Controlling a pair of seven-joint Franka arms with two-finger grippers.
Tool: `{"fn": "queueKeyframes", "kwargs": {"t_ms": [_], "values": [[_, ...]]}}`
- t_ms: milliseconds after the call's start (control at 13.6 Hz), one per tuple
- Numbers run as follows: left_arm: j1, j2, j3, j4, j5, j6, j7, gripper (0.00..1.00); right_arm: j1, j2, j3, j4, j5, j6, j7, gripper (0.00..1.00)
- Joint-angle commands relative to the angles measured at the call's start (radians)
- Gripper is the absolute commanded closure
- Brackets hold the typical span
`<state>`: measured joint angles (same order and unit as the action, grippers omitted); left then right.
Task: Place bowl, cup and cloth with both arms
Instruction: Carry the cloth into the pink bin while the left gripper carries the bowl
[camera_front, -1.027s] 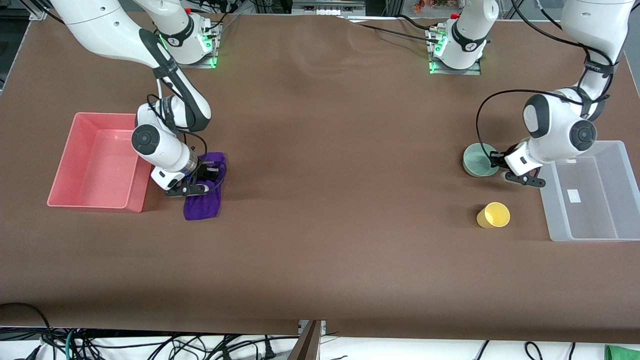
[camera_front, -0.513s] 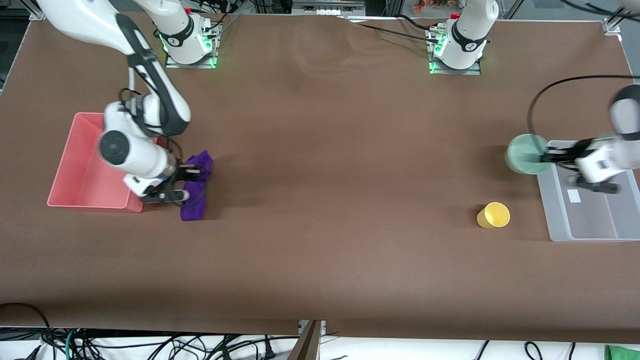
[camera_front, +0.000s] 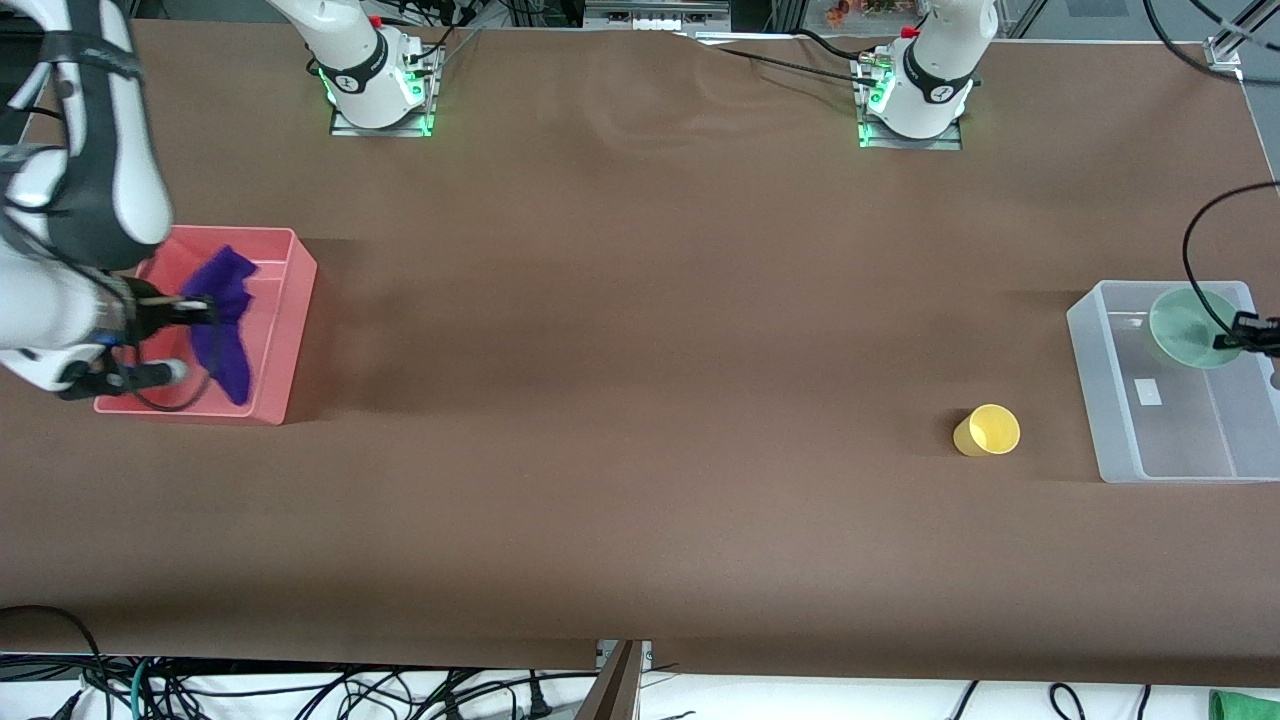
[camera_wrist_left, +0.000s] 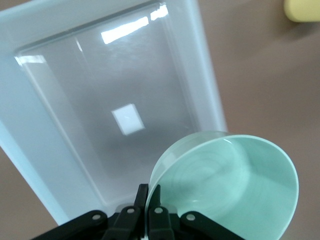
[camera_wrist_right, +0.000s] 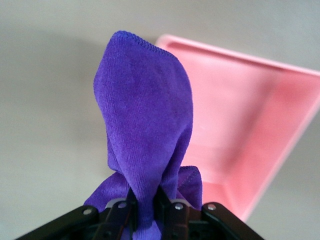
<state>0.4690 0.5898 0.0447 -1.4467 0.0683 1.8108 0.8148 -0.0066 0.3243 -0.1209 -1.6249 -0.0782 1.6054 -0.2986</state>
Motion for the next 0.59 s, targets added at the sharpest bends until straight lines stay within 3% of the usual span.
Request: {"fn": "queueKeyframes", "kwargs": {"t_ms": [0,73,147,220,293,440,513], "values": [[0.011,0.108,-0.011,0.075,0.007,0.089,0.04,1.0,0.001,0.004,-0.08,-0.055,-0.014,-0.006,-0.08,1.0],[0.026,0.129,-0.011,0.075,0.008,0.134,0.041,1.0,0.001,0.004,-0.098,-0.091,-0.014,0.011,-0.08,1.0],[0.031,0.146,-0.011,0.072,0.008,0.159,0.053,0.89,-0.001,0.002,-0.117,-0.136,-0.014,0.055,-0.08,1.0],[0.031,0.156,-0.011,0.072,0.008,0.163,0.07,0.21,-0.003,-0.004,-0.131,-0.189,-0.014,0.112,-0.082,1.0],[0.031,0.151,-0.012,0.074,0.005,0.162,0.075,0.0,-0.01,-0.013,-0.134,-0.249,-0.014,0.17,-0.083,1.0],[0.027,0.118,-0.022,0.083,0.005,0.148,0.067,0.0,-0.018,-0.021,-0.146,-0.328,-0.014,0.276,-0.097,1.0],[0.013,0.086,-0.029,0.085,0.007,0.124,0.058,0.0,-0.018,-0.018,-0.146,-0.349,-0.012,0.325,-0.099,0.94]]}}
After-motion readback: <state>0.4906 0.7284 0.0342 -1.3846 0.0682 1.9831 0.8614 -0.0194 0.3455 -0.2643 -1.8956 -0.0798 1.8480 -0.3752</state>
